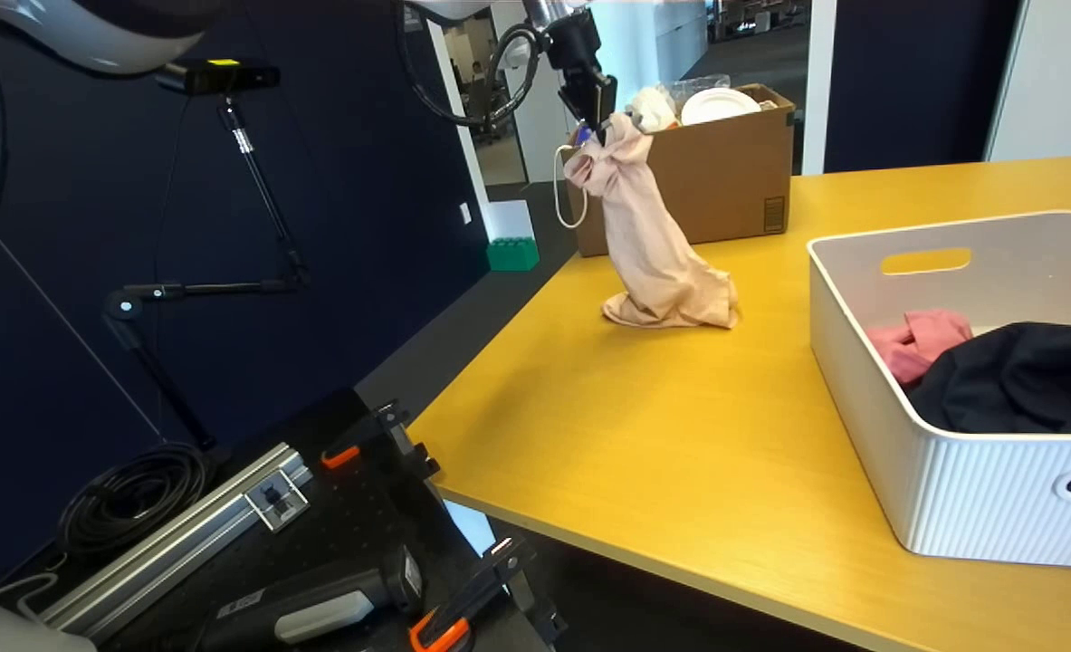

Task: Unfold the peach t-shirt and lay it out on the table.

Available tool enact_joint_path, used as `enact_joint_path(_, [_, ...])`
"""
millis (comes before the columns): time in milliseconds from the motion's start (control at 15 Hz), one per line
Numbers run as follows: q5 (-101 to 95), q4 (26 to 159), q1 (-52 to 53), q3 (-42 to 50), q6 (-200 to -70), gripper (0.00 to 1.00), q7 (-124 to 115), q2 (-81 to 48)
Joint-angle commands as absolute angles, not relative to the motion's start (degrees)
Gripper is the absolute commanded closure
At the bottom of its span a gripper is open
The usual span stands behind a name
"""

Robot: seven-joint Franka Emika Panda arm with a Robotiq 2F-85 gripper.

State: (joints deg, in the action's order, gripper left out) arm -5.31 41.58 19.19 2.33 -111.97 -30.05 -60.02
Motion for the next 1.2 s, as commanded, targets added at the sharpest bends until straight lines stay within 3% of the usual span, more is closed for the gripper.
enact_joint_path(0, [-4.26, 49.62, 20.56, 1.09, -111.71, 0.98, -31.45, -56.72])
enact_joint_path(667, [-3.2, 77.17, 19.03, 2.72, -112.24, 0.98, -41.16, -40.88])
enact_joint_path(1133, [0.82, 98.49, 9.73, 3.3, -125.81, 0.98, -40.28, -40.1])
